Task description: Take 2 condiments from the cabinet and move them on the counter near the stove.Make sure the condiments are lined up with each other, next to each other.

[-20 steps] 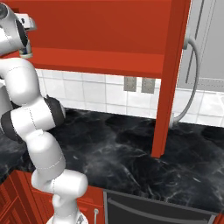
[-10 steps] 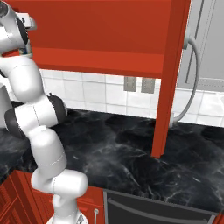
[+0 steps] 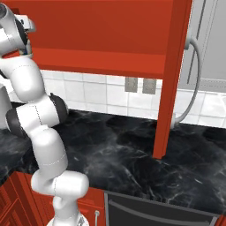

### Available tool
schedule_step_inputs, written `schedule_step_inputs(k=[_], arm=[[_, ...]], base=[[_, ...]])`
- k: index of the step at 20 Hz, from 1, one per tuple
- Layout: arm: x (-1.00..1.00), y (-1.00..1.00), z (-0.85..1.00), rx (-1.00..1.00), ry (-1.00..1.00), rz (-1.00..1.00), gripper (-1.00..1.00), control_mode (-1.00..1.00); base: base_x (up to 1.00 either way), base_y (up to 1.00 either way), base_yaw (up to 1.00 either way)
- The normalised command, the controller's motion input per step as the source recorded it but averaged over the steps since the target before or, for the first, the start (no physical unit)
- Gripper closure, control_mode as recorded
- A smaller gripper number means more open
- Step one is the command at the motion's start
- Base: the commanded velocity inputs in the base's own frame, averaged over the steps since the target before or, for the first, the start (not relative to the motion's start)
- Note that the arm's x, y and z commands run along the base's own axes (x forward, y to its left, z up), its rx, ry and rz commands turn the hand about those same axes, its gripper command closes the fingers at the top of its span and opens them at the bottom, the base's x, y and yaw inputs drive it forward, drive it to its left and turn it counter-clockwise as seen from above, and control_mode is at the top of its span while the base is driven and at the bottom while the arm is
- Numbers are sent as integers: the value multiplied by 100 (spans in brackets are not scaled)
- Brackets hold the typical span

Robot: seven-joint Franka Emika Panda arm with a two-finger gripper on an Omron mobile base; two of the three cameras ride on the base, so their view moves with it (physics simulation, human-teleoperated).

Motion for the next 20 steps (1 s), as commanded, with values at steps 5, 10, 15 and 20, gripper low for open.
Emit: schedule_step_inputs(k=[5, 10, 15, 20], arm=[[1, 0, -11, 0, 0, 1, -100, -100], [1, 0, -4, 0, 0, 0, -100, -100], [4, -10, -6, 1, 0, 0, -100, -100], [6, -7, -14, 1, 0, 0, -100, -100]], base=[[0, 0, 0], [0, 0, 0], [0, 0, 0], [0, 0, 0]])
